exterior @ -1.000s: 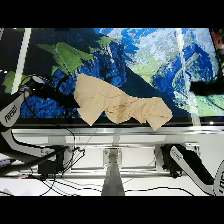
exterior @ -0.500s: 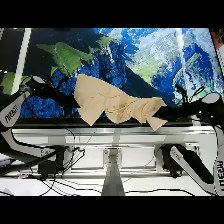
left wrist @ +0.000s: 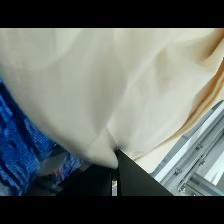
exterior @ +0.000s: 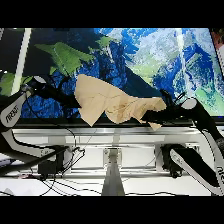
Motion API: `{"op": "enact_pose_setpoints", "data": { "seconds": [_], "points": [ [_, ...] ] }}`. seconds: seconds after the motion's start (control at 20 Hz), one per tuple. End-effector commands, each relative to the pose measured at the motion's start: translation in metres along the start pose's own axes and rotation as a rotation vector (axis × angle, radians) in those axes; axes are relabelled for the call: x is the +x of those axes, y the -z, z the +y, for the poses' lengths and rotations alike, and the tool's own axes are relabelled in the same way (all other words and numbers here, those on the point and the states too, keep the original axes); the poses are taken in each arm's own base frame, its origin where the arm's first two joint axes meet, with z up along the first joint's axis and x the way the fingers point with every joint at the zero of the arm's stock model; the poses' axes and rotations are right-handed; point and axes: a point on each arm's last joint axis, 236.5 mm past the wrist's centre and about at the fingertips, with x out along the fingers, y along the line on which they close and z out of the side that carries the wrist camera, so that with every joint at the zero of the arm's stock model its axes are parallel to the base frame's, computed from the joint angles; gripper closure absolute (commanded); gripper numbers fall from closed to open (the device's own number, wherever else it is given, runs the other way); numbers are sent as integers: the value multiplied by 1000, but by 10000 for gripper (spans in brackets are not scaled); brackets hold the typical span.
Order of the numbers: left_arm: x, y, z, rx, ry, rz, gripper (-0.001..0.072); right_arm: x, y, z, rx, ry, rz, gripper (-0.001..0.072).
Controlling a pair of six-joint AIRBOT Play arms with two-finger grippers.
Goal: Fold the clothes and pants, and hang the long-sleeved shirts on hangers.
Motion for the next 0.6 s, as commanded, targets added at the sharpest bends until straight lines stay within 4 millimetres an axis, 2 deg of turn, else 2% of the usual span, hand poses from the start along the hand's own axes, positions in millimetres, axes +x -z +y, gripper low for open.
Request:
{"op": "enact_pose_setpoints", "data": {
  "seconds": [0.0, 0.1, 0.25, 0.4, 0.45, 0.55],
  "points": [
    [1, 0, 0, 2, 0, 2, 689, 9, -14, -3, -11, 61, -62, 70],
    [1, 0, 0, 1, 0, 2, 689, 13, -24, -10, 33, 75, -87, 166],
    [1, 0, 0, 1, 0, 2, 689, 25, -19, -15, 76, 69, -29, 352],
    [1, 0, -1, 1, 1, 2, 689, 24, -22, -6, 71, 42, -11, 632],
    [1, 0, -1, 1, 1, 2, 689, 20, -25, -2, 59, 37, -13, 701],
    [-2, -1, -4, 10, 3, 1, 690, 8, -37, 8, 16, 31, -27, 701]
  ]
}}
